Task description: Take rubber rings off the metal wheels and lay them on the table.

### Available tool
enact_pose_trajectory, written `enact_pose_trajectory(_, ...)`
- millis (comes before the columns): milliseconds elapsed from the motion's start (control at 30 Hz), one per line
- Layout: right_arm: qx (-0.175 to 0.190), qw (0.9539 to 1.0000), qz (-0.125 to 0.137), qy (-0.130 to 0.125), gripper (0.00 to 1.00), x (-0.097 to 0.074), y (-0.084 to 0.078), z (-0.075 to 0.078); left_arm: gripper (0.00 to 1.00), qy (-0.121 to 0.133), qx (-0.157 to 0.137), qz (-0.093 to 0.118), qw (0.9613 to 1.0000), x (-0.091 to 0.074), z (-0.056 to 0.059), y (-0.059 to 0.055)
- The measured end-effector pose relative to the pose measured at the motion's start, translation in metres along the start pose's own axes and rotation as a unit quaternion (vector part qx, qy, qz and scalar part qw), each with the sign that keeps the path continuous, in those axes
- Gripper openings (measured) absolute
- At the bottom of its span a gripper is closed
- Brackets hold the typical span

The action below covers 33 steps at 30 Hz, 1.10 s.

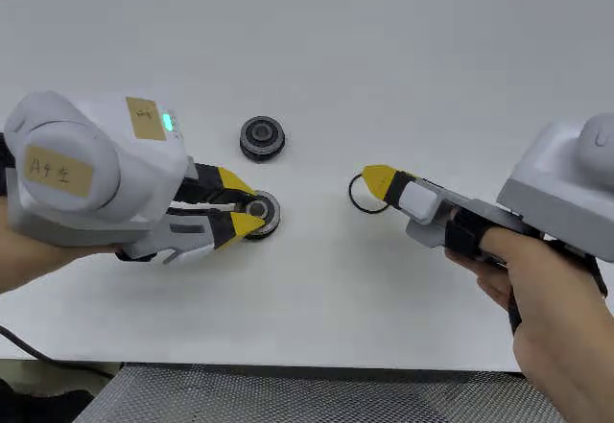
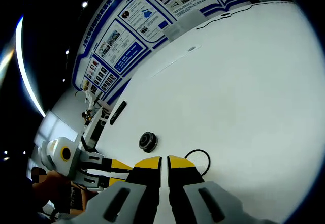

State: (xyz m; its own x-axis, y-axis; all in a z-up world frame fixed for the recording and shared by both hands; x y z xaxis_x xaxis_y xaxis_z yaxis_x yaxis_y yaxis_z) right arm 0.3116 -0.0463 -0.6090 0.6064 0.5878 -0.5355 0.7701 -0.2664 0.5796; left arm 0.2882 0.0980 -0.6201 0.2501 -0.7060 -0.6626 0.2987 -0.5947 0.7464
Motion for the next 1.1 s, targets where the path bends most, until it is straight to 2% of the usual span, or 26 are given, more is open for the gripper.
enact_pose_trajectory(133,0.004,0.9989,-0.016,0.044,0.08,0.005,-0.010,-0.014,0.13,-0.005,0.020,-0.022,0.9995,0.001,0.000,0.002)
enact_pose_trajectory(267,0.007,0.9971,-0.042,0.063,0.13,0.012,-0.022,-0.023,0.13,-0.012,0.027,-0.030,0.9991,0.001,-0.001,0.002)
enact_pose_trajectory(333,0.009,0.9967,-0.044,0.068,0.15,0.015,-0.025,-0.025,0.13,-0.013,0.029,-0.030,0.9991,0.001,-0.001,0.002)
enact_pose_trajectory(433,0.024,0.9943,-0.064,0.082,0.20,0.020,-0.032,-0.030,0.13,-0.014,0.028,-0.029,0.9991,0.001,-0.001,0.002)
enact_pose_trajectory(733,0.034,0.9907,-0.092,0.094,0.27,0.033,-0.043,-0.036,0.12,-0.015,0.023,-0.021,0.9994,0.001,-0.002,0.001)
enact_pose_trajectory(867,0.030,0.9899,-0.103,0.093,0.29,0.034,-0.047,-0.037,0.12,-0.016,0.023,-0.020,0.9994,0.001,-0.002,0.001)
enact_pose_trajectory(1100,0.049,0.9872,-0.115,0.099,0.30,0.036,-0.051,-0.039,0.12,-0.018,0.023,-0.017,0.9994,0.001,-0.002,0.001)
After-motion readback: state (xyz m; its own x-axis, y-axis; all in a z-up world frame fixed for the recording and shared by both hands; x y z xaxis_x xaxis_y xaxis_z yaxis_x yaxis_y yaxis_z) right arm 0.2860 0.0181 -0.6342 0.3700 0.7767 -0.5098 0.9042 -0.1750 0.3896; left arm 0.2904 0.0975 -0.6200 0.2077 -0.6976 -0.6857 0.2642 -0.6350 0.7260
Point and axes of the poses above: the centre of the closed fingertips' face, and the gripper's own axes: x roughly forward along the fingers, z roughly to its right, y roughly out of its top, the point moved 5 cm from there along -x, roughly backward along the fingers, and after that the axes turned 5 degrees about -y, right-handed, at the moved point
